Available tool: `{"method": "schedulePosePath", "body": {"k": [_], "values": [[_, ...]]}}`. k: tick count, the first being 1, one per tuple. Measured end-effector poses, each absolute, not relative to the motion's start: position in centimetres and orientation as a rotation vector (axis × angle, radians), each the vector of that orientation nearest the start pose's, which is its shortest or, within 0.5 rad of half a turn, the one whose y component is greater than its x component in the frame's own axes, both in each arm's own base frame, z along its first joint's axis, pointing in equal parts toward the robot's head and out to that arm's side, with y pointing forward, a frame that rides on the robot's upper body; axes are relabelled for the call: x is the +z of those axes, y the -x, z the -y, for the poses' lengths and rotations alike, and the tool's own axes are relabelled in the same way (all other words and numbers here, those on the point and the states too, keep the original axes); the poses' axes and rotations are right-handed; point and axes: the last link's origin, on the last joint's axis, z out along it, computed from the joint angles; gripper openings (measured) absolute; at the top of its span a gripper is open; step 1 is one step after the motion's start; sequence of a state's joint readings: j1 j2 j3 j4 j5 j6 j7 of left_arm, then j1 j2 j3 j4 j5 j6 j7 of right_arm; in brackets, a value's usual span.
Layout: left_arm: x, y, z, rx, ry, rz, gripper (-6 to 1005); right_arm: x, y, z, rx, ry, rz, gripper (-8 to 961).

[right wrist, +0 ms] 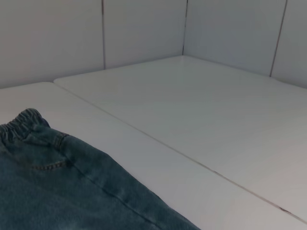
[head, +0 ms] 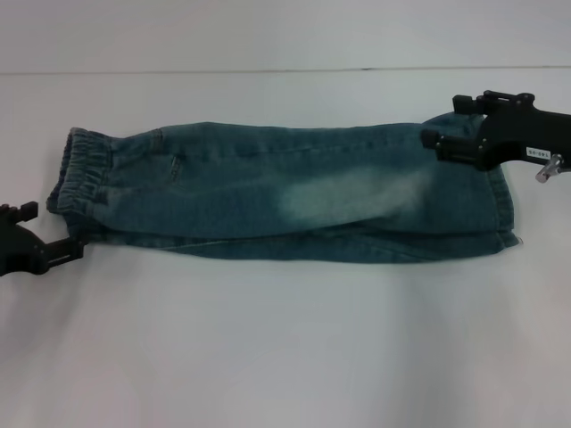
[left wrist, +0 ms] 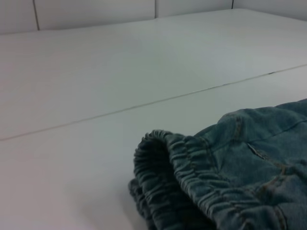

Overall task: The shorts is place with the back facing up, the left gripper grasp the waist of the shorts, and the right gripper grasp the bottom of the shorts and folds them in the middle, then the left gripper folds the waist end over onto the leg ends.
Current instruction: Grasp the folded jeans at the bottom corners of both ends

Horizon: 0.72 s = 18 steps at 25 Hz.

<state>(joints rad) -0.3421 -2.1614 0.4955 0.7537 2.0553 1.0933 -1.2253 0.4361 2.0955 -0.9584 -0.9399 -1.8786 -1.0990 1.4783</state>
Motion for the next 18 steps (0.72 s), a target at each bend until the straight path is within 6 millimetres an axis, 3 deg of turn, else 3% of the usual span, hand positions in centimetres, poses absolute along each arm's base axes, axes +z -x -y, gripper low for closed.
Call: {"method": "schedulePosePath", "body": {"k": [18], "values": [[0.6, 36.3, -33.2, -0.238, 2.193, 0.742, 899, 2.1, -26.2, -37.8, 0.418, 2.4, -0.476, 734]]}}
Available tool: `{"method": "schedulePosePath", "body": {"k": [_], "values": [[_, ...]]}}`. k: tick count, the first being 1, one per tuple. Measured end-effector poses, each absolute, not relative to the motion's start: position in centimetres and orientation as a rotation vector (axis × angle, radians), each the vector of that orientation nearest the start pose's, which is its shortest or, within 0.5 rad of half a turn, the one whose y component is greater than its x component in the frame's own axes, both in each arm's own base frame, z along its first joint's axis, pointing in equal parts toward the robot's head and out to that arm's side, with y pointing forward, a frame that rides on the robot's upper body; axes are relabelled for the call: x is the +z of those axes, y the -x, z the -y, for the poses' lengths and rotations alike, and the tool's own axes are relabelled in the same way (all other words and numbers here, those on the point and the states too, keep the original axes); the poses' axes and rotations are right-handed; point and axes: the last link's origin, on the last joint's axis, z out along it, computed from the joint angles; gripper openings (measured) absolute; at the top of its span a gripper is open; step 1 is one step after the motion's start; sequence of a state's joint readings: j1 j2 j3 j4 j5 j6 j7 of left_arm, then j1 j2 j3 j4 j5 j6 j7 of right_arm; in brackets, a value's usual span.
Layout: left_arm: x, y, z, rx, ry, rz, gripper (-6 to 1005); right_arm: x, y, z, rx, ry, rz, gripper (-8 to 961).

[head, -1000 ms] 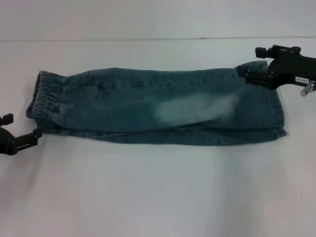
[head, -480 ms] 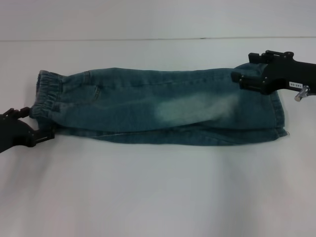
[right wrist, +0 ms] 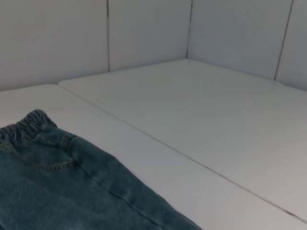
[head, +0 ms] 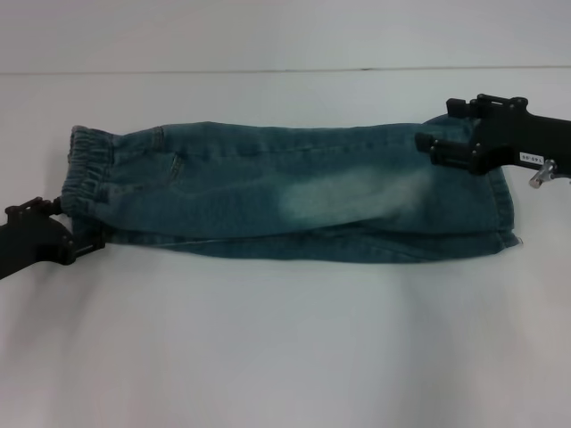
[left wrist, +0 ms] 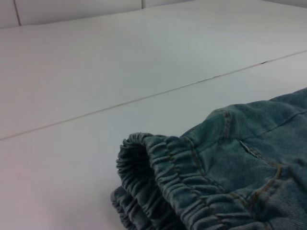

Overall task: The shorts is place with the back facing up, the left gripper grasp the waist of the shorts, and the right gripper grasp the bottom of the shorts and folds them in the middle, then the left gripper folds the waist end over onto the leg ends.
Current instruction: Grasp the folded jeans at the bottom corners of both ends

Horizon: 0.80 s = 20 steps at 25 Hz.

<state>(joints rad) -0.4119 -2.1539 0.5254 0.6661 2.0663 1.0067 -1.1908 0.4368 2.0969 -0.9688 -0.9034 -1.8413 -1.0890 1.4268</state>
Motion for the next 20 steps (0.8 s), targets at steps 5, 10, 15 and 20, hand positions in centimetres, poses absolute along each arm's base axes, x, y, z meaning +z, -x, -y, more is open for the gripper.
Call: {"method": "schedulePosePath", "body": {"k": [5, 10, 15, 20], "values": [[0.5, 36.1, -33.2, -0.235, 2.209, 0.715, 663, 1.8, -26.6, -37.7, 0.417, 2.397, -0.485, 733], [0.4, 36.0, -33.2, -0.235, 2.214, 0.709, 488, 1.4, -26.7, -37.6, 0.415, 2.405, -0.483, 731], [0.5, 35.8, -33.2, -0.241, 2.221, 0.689, 411, 1.0, -26.8, -37.5, 0.455, 2.395, -0.461, 729], [0.6, 35.5, -33.3, -0.258, 2.237, 0.673, 359, 0.7, -26.9, -37.6, 0.456, 2.385, -0.446, 728]]}}
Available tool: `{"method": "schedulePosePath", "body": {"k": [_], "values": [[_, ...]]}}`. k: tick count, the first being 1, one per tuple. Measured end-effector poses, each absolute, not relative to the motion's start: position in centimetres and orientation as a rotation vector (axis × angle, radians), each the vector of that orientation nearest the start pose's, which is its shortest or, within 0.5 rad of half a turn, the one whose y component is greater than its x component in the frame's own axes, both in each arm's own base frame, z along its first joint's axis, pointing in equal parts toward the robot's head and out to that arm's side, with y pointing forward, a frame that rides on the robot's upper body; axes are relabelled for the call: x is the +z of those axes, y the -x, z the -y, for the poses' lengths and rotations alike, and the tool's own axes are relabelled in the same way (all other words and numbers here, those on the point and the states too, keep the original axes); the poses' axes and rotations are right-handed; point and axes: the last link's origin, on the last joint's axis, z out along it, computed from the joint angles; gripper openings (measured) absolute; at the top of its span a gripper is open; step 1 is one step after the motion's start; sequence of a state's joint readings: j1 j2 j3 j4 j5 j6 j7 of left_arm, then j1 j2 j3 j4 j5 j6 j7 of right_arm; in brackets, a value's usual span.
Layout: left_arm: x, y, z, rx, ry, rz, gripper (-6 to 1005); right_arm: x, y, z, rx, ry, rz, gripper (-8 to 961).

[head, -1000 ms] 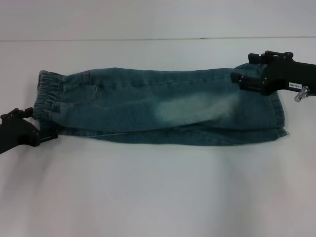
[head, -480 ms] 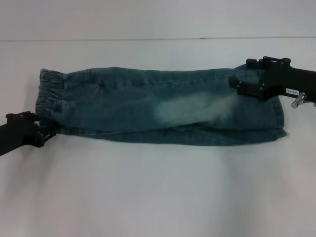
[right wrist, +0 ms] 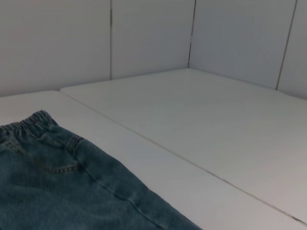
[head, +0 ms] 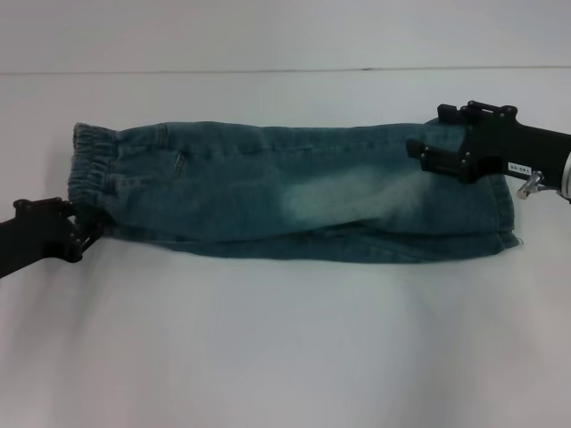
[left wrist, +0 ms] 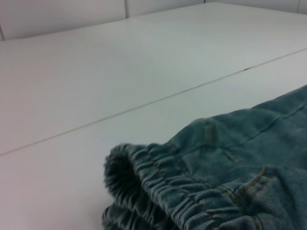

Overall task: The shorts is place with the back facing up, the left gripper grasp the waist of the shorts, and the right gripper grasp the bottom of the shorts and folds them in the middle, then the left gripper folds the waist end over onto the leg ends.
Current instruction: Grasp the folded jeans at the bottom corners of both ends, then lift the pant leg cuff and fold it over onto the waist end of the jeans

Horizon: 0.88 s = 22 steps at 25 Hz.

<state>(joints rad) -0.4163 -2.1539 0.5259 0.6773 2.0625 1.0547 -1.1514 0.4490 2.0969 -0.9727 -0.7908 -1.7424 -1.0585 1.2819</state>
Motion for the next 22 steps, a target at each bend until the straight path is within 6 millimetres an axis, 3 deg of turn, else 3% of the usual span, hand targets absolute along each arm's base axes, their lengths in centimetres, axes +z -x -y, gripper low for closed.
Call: {"method": "schedulePosePath", "body": {"k": [8, 15, 22], "values": [[1.6, 34.4, -33.5, -0.31, 2.265, 0.633, 271, -0.5, -27.0, -38.3, 0.51, 2.303, -0.389, 725], [2.6, 33.6, -33.8, -0.336, 2.272, 0.633, 74, -3.9, -26.2, -39.3, 0.532, 2.23, -0.313, 723], [3.6, 33.3, -34.1, -0.35, 2.264, 0.646, 39, -7.1, -25.2, -40.8, 0.407, 2.233, -0.309, 720]]}}
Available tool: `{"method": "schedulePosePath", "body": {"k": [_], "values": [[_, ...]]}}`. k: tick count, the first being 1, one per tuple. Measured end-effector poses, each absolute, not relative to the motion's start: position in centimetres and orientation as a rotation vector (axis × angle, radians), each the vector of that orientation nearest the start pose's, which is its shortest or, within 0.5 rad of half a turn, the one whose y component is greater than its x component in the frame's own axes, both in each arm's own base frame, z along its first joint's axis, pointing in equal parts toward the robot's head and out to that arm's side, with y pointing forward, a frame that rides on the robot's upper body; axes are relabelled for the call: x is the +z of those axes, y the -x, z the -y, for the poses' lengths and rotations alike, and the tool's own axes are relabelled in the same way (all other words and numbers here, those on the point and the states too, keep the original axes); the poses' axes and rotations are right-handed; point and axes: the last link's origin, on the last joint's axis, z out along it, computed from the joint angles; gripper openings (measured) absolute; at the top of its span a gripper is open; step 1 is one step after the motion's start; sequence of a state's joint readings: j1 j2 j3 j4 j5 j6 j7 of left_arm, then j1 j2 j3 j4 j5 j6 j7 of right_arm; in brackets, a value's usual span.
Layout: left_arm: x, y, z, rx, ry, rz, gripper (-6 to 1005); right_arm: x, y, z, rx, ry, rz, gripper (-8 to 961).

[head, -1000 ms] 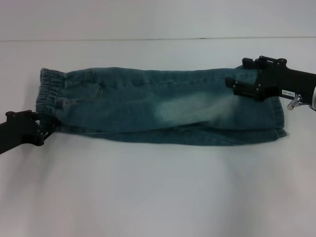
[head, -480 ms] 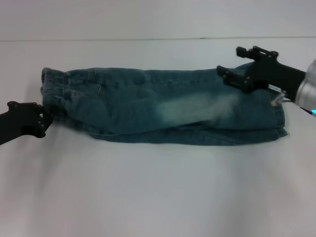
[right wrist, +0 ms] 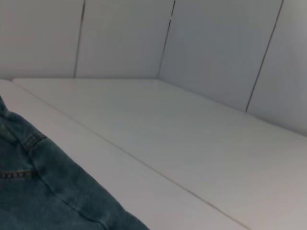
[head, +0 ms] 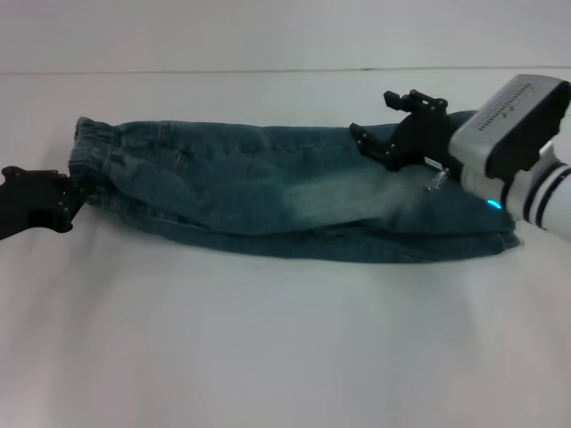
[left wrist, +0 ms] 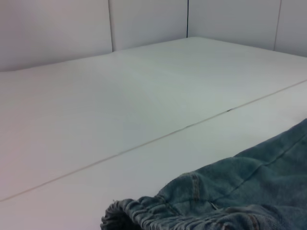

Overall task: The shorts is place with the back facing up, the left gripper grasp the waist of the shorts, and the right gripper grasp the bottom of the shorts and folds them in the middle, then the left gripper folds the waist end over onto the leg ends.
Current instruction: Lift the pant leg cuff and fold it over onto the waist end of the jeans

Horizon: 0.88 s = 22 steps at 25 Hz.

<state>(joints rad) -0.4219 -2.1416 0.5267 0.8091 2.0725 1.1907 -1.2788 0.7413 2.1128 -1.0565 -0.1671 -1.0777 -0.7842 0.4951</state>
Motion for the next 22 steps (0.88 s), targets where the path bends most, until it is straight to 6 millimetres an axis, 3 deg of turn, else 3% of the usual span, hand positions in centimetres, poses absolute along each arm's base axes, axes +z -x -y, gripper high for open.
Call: {"method": "schedulePosePath", "body": {"k": [4, 10, 15, 22], "values": [[3.9, 33.0, -34.3, -0.362, 2.265, 0.644, 38, -7.5, -24.6, -40.9, 0.412, 2.246, -0.304, 719], [4.8, 32.3, -34.5, -0.39, 2.272, 0.638, 37, -9.2, -23.7, -40.5, 0.373, 2.336, -0.258, 544], [5.5, 31.2, -34.7, -0.414, 2.287, 0.628, 37, -10.4, -23.2, -40.1, 0.326, 2.399, -0.235, 304], [6.4, 28.4, -35.3, -0.476, 2.332, 0.587, 35, -11.1, -22.8, -40.3, 0.273, 2.434, -0.223, 56]]}}
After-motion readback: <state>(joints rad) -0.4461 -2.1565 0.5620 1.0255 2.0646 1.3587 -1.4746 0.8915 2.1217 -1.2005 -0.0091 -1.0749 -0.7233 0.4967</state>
